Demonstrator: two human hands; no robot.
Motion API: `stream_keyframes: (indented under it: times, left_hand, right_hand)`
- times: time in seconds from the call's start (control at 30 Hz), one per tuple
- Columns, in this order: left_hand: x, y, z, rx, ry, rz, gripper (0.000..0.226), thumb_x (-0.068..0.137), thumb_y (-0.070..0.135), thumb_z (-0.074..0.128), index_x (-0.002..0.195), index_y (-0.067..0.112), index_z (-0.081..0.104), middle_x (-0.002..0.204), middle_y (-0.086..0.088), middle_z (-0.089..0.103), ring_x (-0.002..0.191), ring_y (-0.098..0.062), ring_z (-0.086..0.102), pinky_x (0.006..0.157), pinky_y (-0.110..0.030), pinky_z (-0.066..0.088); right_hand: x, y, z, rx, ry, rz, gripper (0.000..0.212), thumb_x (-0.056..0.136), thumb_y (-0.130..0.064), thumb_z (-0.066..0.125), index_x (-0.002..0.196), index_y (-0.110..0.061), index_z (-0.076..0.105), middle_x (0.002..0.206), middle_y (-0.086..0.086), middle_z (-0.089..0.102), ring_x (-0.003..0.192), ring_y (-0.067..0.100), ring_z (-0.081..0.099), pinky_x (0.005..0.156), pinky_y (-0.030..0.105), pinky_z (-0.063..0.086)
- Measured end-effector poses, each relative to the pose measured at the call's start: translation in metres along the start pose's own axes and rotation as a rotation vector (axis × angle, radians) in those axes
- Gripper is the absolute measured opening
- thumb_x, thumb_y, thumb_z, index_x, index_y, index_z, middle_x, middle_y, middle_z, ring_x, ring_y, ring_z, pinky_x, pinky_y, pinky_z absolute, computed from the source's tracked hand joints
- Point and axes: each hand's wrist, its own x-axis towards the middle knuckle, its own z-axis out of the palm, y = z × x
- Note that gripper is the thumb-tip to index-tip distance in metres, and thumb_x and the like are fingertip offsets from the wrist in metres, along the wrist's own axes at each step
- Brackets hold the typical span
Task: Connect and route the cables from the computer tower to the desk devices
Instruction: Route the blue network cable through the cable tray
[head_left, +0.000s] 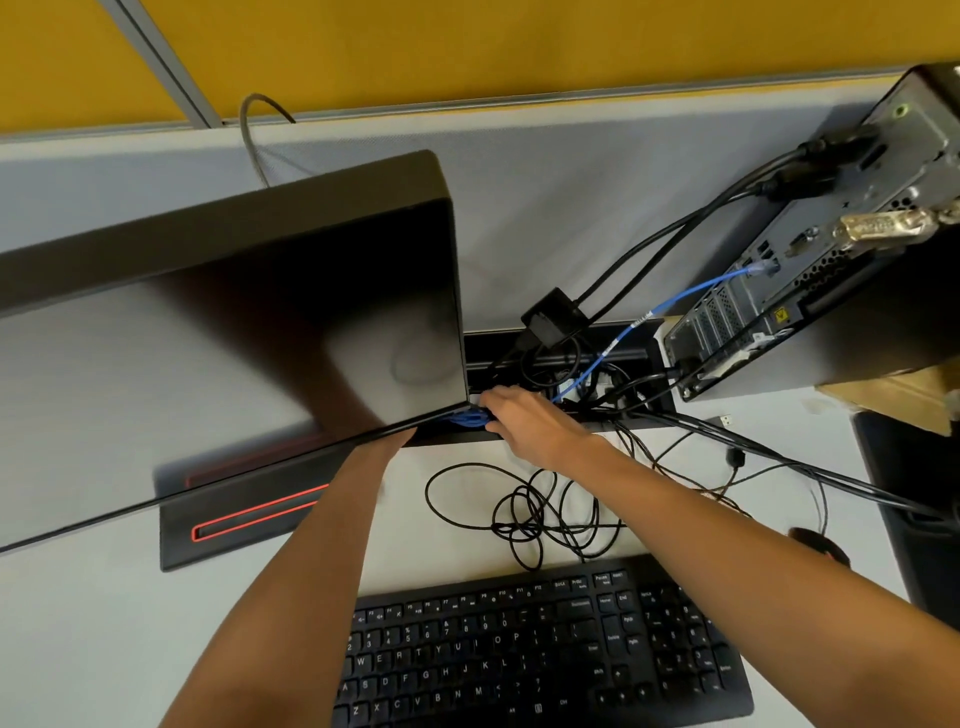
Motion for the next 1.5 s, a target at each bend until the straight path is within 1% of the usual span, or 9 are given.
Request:
stream_keyframes:
  times: [0.13,0.27,0.47,0.67,1.0,1.13,1.2,1.37,1.5]
  left_hand:
    - [-0.055,0.046,-0.009,-0.993,0.160,0.004,0.039,0.103,0.025,0.036,0.082,-0.002,0.054,0.085,-0.013,0.055,0.075,-0.022,0.050,0.101,-0.023,0.033]
    - [-0.034,0.033,0.009,-0.020,-0.175,0.476,0.020,0.099,0.022,0.050,0.113,0.014,0.062,0.119,-0.008,0.062,0.099,-0.011,0.057,0.100,-0.029,0.040]
    - [-0.053,0.053,0.009,-0.359,-0.331,0.259,0.040,0.095,0.032,0.055,0.131,0.015,0.053,0.131,0.000,0.054,0.127,-0.018,0.047,0.104,-0.022,0.038]
    - [-0.058,0.069,0.027,-0.005,-0.197,0.243,0.049,0.093,0.052,0.047,0.131,0.022,0.055,0.134,-0.001,0.056,0.127,-0.020,0.049,0.113,-0.040,0.031]
    - [-0.047,0.073,0.016,0.214,-0.279,0.543,0.024,0.096,0.003,0.048,0.102,0.003,0.071,0.093,-0.011,0.066,0.074,-0.002,0.055,0.074,-0.020,0.040]
    - [-0.043,0.071,0.019,0.319,-0.191,0.229,0.041,0.099,0.032,0.038,0.125,0.005,0.057,0.127,-0.019,0.055,0.117,-0.027,0.052,0.105,-0.038,0.028]
    - [-0.036,0.064,0.020,0.285,-0.142,0.179,0.021,0.093,0.043,0.041,0.091,0.028,0.055,0.093,0.007,0.051,0.087,-0.001,0.047,0.095,-0.034,0.027]
    - [-0.040,0.074,0.027,0.143,-0.186,0.329,0.021,0.095,0.009,0.051,0.103,0.012,0.070,0.098,-0.008,0.064,0.085,-0.014,0.057,0.085,-0.023,0.045]
    - [-0.042,0.072,0.025,0.192,-0.259,0.356,0.029,0.096,0.004,0.046,0.110,0.010,0.070,0.112,-0.011,0.067,0.098,-0.020,0.058,0.089,-0.025,0.044]
  right_hand:
    - [0.006,-0.001,-0.004,-0.028,-0.029,0.019,0.027,0.101,-0.018,0.046,0.124,-0.006,0.055,0.107,0.015,0.064,0.095,0.032,0.063,0.079,0.042,0.052]
    - [0.028,-0.010,-0.011,-0.087,-0.162,0.127,0.025,0.100,-0.013,0.048,0.122,-0.009,0.059,0.108,0.019,0.061,0.099,0.038,0.061,0.072,0.037,0.045]
    - [0.026,0.001,-0.015,0.097,-0.130,0.138,0.028,0.095,-0.012,0.057,0.121,-0.020,0.061,0.105,0.014,0.064,0.097,0.032,0.062,0.077,0.038,0.051]
    - [0.000,0.013,-0.003,0.178,0.178,0.181,0.036,0.089,-0.013,0.066,0.122,-0.011,0.053,0.126,0.009,0.053,0.107,0.030,0.060,0.089,0.045,0.051]
    - [0.003,0.016,-0.016,0.168,-0.075,0.197,0.025,0.088,-0.001,0.063,0.106,-0.016,0.071,0.097,0.006,0.070,0.090,0.018,0.065,0.080,0.030,0.053]
    - [0.001,0.009,-0.015,0.022,-0.011,0.180,0.025,0.089,0.001,0.056,0.103,-0.014,0.070,0.099,0.006,0.069,0.092,0.025,0.064,0.074,0.030,0.050]
    - [-0.001,0.008,-0.019,-0.034,0.000,0.183,0.026,0.085,0.006,0.056,0.097,-0.013,0.069,0.095,0.006,0.068,0.089,0.026,0.063,0.070,0.030,0.045]
    - [-0.002,0.016,-0.029,-0.057,-0.077,0.209,0.033,0.081,0.012,0.051,0.085,-0.018,0.063,0.084,0.005,0.058,0.089,0.032,0.063,0.070,0.034,0.046]
    - [-0.006,0.010,-0.025,-0.121,-0.096,0.202,0.046,0.087,0.009,0.048,0.120,-0.019,0.064,0.108,0.013,0.063,0.103,0.035,0.060,0.079,0.035,0.045]
